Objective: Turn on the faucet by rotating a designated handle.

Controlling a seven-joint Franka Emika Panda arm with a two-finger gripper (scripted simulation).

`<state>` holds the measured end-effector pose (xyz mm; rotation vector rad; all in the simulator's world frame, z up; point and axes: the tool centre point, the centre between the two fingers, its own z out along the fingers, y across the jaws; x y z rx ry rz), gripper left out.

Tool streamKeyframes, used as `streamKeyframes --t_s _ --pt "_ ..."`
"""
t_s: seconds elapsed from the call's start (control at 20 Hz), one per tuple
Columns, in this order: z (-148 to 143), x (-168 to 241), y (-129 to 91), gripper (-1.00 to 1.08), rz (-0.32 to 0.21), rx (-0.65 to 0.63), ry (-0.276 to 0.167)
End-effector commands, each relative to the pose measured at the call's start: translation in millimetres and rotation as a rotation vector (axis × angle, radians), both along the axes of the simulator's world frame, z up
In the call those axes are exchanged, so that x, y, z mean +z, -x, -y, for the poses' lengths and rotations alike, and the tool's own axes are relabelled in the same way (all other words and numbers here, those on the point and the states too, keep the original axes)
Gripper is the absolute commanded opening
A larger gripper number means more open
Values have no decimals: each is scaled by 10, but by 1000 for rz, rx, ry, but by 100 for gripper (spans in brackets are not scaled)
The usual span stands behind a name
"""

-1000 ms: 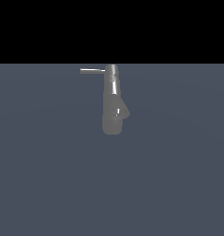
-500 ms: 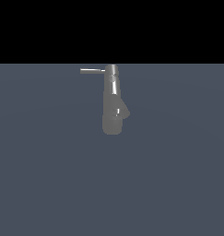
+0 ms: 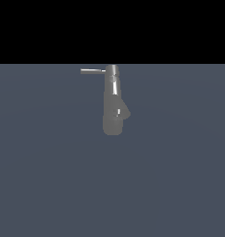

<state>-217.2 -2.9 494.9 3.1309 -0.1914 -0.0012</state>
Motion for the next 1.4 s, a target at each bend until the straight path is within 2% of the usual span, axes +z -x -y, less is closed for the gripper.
streamKeyframes --t_s 0.0,0.7,1.35 --pt "-17 3 -125 -100 -2 -42 3" --pt "-187 -128 -1096 -100 -9 -355 24" --pt "-414 -531 -2007 -100 -13 -649 40"
